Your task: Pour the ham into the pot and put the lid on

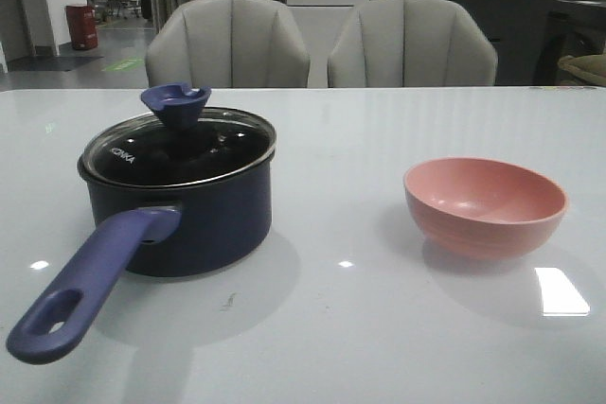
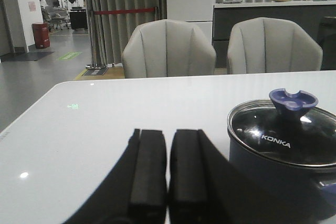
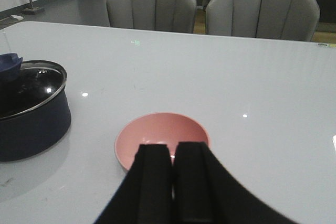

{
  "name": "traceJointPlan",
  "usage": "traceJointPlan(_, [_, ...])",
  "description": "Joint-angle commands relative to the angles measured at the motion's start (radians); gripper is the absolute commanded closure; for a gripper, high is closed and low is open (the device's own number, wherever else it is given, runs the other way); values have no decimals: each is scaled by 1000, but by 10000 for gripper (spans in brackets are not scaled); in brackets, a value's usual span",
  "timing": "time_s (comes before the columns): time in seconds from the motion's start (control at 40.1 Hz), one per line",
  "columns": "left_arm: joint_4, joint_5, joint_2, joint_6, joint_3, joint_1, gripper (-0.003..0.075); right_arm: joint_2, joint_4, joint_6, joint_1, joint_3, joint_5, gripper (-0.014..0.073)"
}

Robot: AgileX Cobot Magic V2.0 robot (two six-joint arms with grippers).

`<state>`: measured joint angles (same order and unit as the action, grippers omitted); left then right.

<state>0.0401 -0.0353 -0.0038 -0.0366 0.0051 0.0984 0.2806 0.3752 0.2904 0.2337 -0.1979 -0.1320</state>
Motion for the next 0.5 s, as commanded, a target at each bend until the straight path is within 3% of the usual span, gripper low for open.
traceJointPlan(0.0, [2, 81, -9, 9, 20, -2, 607, 4, -54, 0, -4, -20, 101, 433])
traceJointPlan(0.15, [2, 81, -9, 9, 20, -2, 607, -36, -204, -73, -58, 23, 178, 433])
traceJointPlan(0.349, [2, 81, -9, 9, 20, -2, 607, -150, -487, -331, -132, 127, 243, 433])
traceJointPlan(0.474, [2, 81, -9, 9, 20, -2, 607, -203, -510, -370, -132, 192, 246, 433])
